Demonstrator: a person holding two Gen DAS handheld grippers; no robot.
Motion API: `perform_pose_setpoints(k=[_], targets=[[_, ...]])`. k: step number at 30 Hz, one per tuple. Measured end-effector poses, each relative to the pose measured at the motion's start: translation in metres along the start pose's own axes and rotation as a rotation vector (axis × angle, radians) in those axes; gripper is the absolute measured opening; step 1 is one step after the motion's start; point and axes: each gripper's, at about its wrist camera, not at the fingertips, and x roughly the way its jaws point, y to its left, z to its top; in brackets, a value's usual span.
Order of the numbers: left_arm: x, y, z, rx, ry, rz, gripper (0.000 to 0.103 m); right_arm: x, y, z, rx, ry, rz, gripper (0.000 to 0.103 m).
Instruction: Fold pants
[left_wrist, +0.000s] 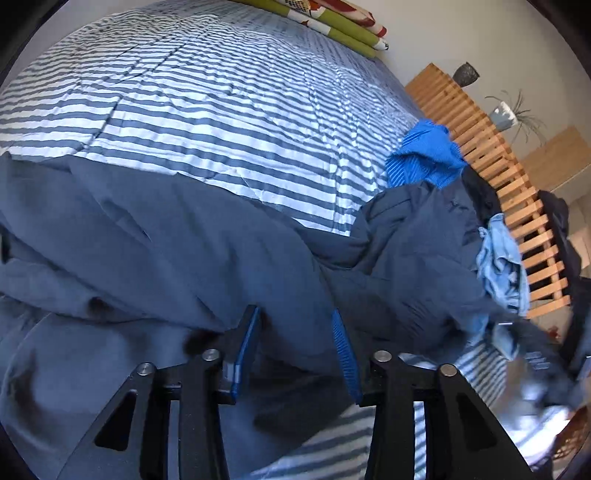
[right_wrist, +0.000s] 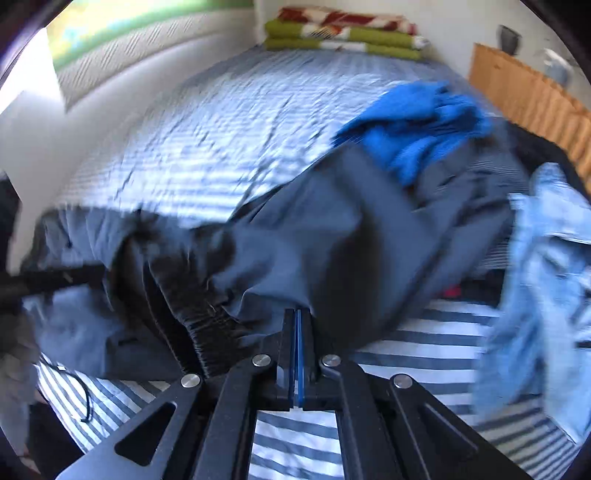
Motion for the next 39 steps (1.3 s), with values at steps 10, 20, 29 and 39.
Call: perform_pose_setpoints(k=[10, 20, 29, 39], targets=[[-0.056, 0.037, -0.021, -0.064, -0.151, -0.037, 0.003, -0.104, -0.079, -0.009, 0.181, -0.146, -0.089, 0.0], [-0.185, 0.054, -0.026, -0.035, -0.377, -0.055, 0.003, -0.215, -0.102, -0.036, 0.271, -0.336, 0.021, 0.0], [-0.149, 0.105, 0.017, -0.166, -0.338, 0.151, 0.003, -0.1, -0.164, 0.046, 0.287, -0.246, -0.463, 0.0], [-0.154, 0.14, -0.007, -0.193, -0.322, 0.164, 0.003, -0.039, -0.1, -0.025, 0.287, 0.011, 0.096, 0.026]])
